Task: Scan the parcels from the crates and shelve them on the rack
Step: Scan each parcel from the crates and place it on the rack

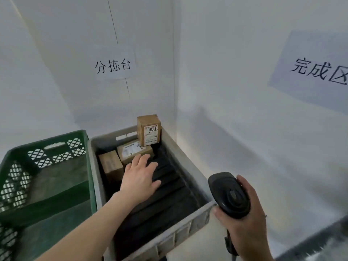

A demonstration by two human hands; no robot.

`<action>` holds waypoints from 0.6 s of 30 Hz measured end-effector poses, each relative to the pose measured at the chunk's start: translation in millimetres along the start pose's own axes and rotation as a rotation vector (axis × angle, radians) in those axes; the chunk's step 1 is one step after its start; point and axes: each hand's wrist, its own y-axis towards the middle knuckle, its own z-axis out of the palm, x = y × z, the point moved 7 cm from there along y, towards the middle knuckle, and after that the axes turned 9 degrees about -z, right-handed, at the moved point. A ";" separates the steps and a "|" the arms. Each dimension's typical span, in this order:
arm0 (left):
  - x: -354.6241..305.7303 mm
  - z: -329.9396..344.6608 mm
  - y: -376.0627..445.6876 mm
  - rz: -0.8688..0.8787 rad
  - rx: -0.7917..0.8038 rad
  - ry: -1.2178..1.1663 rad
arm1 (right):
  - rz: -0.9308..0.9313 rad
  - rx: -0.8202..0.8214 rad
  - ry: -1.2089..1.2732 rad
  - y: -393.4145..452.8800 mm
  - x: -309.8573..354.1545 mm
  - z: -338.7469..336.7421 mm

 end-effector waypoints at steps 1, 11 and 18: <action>6.6 1.6 22.0 0.013 0.003 -0.007 | 0.004 -0.014 -0.015 9.3 -1.5 8.3; 53.5 16.7 230.3 0.144 0.007 0.252 | 0.018 -0.117 -0.172 72.8 -16.3 60.4; 59.4 38.4 301.2 0.158 0.049 0.153 | 0.061 -0.174 -0.199 86.5 -27.0 80.6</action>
